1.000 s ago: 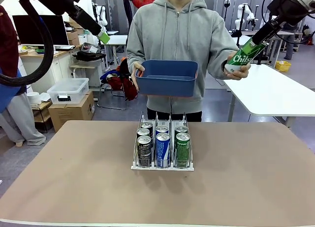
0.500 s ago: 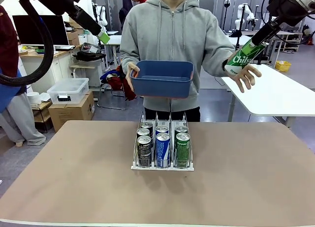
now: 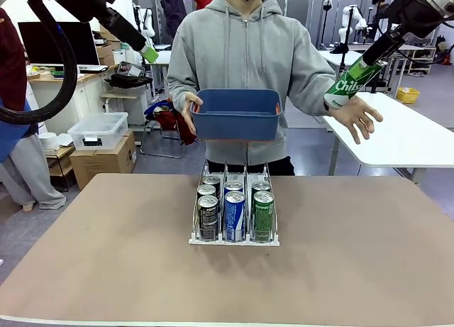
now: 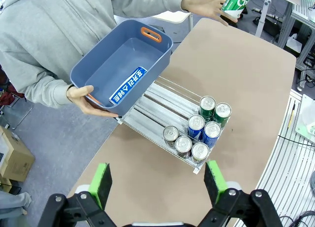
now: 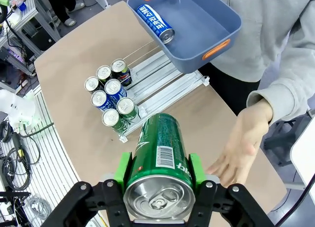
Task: Fill the beverage cans into the dispenser.
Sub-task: Place the picked Sprite in the line of the Automatic Can Dispenser with the same cans.
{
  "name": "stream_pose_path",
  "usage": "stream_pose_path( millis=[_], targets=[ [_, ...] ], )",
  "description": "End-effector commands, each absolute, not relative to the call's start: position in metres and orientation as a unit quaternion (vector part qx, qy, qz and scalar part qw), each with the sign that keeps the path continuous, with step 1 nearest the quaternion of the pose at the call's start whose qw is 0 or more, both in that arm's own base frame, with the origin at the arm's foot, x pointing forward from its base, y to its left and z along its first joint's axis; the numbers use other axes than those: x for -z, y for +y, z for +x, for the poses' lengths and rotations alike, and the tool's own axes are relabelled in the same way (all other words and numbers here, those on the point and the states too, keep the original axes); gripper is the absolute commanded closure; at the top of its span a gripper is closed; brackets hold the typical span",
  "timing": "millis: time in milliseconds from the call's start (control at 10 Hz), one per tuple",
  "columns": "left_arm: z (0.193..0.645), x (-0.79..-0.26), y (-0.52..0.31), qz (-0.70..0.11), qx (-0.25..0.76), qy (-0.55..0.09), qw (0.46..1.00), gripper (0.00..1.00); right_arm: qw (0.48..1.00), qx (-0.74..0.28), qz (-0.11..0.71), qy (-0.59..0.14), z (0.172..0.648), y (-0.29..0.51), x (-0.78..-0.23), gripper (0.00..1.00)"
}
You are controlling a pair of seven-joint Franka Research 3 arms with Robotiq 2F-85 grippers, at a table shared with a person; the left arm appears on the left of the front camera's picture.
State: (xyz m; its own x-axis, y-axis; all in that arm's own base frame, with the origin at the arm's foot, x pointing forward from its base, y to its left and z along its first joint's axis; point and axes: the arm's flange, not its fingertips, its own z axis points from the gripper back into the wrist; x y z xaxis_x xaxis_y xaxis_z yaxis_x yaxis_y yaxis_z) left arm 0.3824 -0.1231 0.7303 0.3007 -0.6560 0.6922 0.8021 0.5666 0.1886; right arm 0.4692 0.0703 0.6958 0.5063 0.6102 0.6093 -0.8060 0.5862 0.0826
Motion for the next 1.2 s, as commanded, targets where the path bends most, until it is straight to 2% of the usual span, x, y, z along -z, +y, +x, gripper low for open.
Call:
stream_pose_path(
  millis=[0,100,500,600,800,900,1100],
  targets=[
    [0.385,-0.729,-0.122,-0.095,0.455,-0.382,0.799,0.0,0.848,-0.417,0.18,-0.273,0.468,0.071,-0.697,1.0],
    [0.385,-0.729,-0.122,-0.095,0.455,-0.382,0.799,0.0,0.849,-0.417,0.181,-0.27,0.469,0.07,-0.696,0.42],
    [0.385,-0.729,-0.122,-0.095,0.455,-0.382,0.799,0.0,0.906,-0.299,0.169,-0.249,0.431,0.087,-0.691,0.42],
    [0.385,-0.729,-0.122,-0.095,0.455,-0.382,0.799,0.0,0.932,-0.242,0.134,-0.234,0.419,0.094,-0.687,0.42],
    [0.385,-0.729,-0.122,-0.095,0.455,-0.382,0.799,0.0,0.942,-0.215,0.104,-0.237,0.394,0.107,-0.675,0.42],
    [0.385,-0.729,-0.122,-0.095,0.455,-0.382,0.799,0.0,0.94,-0.219,0.063,-0.254,0.384,0.116,-0.664,0.42],
    [0.385,-0.729,-0.122,-0.095,0.455,-0.382,0.799,0.0,0.922,-0.297,0.035,-0.246,0.374,0.131,-0.641,0.42]
  ],
)
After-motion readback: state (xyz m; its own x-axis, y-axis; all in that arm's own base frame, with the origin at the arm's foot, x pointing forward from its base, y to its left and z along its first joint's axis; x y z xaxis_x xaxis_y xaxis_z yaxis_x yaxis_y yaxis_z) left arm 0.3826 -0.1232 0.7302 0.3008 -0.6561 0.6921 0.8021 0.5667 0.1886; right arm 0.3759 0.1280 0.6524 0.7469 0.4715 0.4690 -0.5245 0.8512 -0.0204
